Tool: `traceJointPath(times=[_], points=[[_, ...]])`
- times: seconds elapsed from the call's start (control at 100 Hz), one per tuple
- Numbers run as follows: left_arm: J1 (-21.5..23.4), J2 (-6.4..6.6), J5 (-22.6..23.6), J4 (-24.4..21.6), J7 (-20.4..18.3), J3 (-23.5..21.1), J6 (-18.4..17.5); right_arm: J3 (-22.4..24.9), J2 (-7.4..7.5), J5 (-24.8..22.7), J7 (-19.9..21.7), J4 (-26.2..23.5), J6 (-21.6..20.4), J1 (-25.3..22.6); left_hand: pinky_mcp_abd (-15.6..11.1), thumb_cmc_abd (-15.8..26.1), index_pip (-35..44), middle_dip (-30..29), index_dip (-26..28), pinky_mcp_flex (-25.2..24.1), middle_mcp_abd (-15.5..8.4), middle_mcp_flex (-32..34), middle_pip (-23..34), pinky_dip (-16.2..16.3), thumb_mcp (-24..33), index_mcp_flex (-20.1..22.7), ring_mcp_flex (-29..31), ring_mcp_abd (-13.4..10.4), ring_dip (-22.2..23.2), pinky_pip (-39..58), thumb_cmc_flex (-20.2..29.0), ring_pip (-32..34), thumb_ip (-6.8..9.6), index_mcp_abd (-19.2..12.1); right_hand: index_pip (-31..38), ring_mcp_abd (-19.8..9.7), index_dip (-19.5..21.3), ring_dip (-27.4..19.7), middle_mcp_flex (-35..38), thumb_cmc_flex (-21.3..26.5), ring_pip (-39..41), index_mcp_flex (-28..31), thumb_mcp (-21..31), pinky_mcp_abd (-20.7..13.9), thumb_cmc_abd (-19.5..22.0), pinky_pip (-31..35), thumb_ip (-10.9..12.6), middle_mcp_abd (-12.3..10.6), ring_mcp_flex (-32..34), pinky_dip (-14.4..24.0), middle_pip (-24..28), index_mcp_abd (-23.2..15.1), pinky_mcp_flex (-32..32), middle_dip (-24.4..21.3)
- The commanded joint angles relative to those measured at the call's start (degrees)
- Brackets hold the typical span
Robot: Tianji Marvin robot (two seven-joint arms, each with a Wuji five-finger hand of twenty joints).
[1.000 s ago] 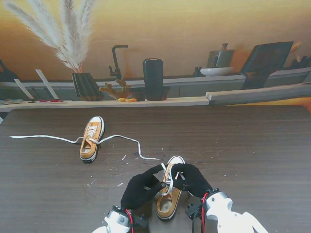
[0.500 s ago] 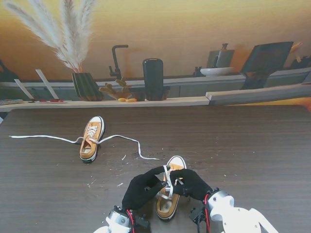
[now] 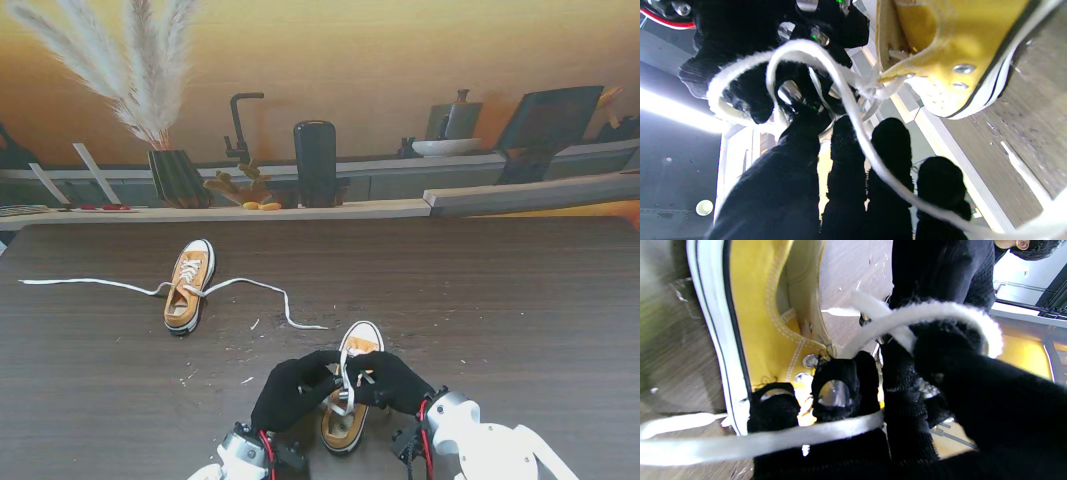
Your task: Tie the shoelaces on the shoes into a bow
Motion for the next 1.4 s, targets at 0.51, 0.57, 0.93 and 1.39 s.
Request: traceJointPath(times=[0.51, 0.57, 0.93, 1.39], points=[[0.0, 1.05, 3.45, -1.52, -0.76, 0.57, 4.2, -0.06, 0.15, 0.45, 0.43, -0.51, -2.25, -0.67, 0.62, -7.2, 22.72, 3.67, 21.34, 0.17, -1.2, 2.27, 0.4, 0.75, 8.23, 1.79, 0.39, -1.35, 2.15, 0.57, -0.58, 2.25, 2.36, -8.97, -0.65, 0.04, 2.2, 1.78, 1.52, 0.26, -0.06, 0.4, 0.2, -0.29, 1.22, 0.29, 2.41, 0.56, 1.38, 0.46, -0.45, -3.24, 0.12, -0.34], [0.07, 1.23, 3.54, -1.75, -1.23, 0.47, 4.39, 0.06, 0.12, 0.47, 0.24, -0.64, -2.49, -0.89, 0.58, -8.19, 23.99, 4.75, 24.75, -0.03, -1.97, 2.15, 1.85, 0.85, 13.16, 0.52, 0.28, -1.49, 2.15, 0.69, -2.63, 2.62, 2.52, -8.04, -0.68, -0.02, 2.24, 1.78, 1.51, 0.35, -0.13, 0.4, 0.13, -0.33, 1.29, 0.21, 2.39, 0.55, 1.18, 0.44, -0.49, -3.25, -0.02, -0.31], [0.71, 2.82, 4.4, -3.94, -5.84, -0.29, 6.55, 0.32, 0.0, 0.54, -0.39, -1.02, -3.19, -1.52, -1.16, -6.13, 31.1, 10.09, 38.12, -1.34, -5.79, -2.05, 3.69, 1.31, 25.93, -9.14, -2.02, -3.75, 2.3, 1.0, -10.28, 2.13, 3.49, -2.48, -0.81, -0.12, 2.39, 1.78, 1.3, 0.42, -0.4, 0.45, 0.05, -0.5, 1.23, -0.12, 2.39, 0.31, 0.69, 0.35, -0.8, -3.4, -0.4, -0.1], [1.49, 3.62, 2.59, -5.3, -10.19, -1.05, 6.27, 0.45, -0.21, 0.71, -1.38, -1.21, -3.74, -2.02, -2.11, -3.95, 31.72, 12.96, 39.45, -4.05, -5.37, -4.64, -2.76, 1.7, 24.29, -13.59, -5.18, -4.14, 3.29, -1.21, -11.28, -1.06, 7.25, -3.1, -1.09, 0.42, 2.35, 1.78, 1.49, 0.39, -0.96, 0.54, -0.25, -0.42, 1.46, -0.14, 2.22, 0.27, 1.15, 0.37, -1.03, -3.87, -0.36, -0.01]])
